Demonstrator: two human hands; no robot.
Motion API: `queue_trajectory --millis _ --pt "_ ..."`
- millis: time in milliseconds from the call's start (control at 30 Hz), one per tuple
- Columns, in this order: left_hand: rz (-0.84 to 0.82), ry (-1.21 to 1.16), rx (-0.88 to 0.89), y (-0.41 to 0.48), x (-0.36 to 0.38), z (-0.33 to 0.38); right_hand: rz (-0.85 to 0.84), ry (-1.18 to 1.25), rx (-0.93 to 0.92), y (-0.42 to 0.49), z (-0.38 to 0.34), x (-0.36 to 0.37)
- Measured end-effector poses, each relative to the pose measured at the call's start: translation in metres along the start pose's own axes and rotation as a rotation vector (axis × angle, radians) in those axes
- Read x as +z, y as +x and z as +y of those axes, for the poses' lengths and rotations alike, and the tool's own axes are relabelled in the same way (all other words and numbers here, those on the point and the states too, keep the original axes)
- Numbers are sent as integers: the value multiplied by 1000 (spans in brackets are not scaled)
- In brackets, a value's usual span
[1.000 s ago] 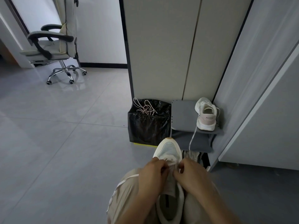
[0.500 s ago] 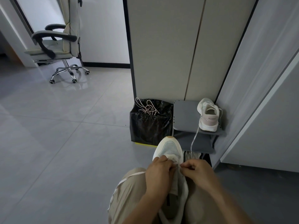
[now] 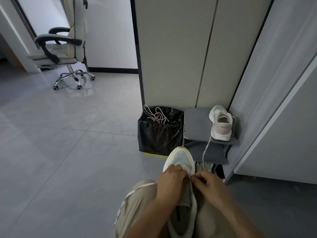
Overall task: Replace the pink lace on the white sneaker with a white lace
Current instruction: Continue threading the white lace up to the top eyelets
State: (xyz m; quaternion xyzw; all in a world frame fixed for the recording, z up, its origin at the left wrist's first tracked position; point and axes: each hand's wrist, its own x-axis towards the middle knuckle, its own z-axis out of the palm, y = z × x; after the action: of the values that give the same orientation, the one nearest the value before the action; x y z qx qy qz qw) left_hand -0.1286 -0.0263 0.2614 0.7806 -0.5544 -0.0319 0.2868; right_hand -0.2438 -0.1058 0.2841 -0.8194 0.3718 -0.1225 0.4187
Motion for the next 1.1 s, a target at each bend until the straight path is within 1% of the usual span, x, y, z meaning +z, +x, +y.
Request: queue_trajectory --millis 133,200,300,400,467,533,567,633,700,767,833,867,933,1000,1067,1100 --pt "33 -21 -32 -1 2 -2 -66 15 50 10 0 -6" --pt "-24 -42 -67 -4 0 -1 -69 -61 30 13 -1 -4" --pt "-13 -29 -91 -7 -3 2 -36 -122 6 12 0 -1" --pt "27 2 -128 -7 2 5 -64 -121 11 11 0 0" --pt "-16 -7 -179 -8 2 15 -94 -115 22 13 0 -2" --pt "-61 -32 -266 -9 -1 21 -120 -113 34 15 0 -5" --pt "-41 -75 -307 -10 -2 22 -128 -115 34 16 -1 -6" --pt "15 -305 -397 -11 -7 22 -113 -83 37 17 0 -8" --pt "68 -443 -426 -9 -14 17 -66 -24 47 15 3 -12" --pt "203 -494 -440 -11 -21 1 4 12 76 15 13 -24" --pt "265 -455 -477 -13 -32 -20 117 149 179 14 29 -45" --pt "251 -412 -480 -16 -36 -32 191 248 261 13 41 -59" --pt "103 -323 -497 -20 -38 -53 373 355 430 12 68 -88" --pt "-68 -304 -514 -24 -39 -63 529 243 548 10 91 -107" --pt "-185 -327 -505 -25 -37 -63 538 6 576 11 95 -106" --pt "-213 -340 -493 -24 -37 -61 505 -104 530 13 90 -99"
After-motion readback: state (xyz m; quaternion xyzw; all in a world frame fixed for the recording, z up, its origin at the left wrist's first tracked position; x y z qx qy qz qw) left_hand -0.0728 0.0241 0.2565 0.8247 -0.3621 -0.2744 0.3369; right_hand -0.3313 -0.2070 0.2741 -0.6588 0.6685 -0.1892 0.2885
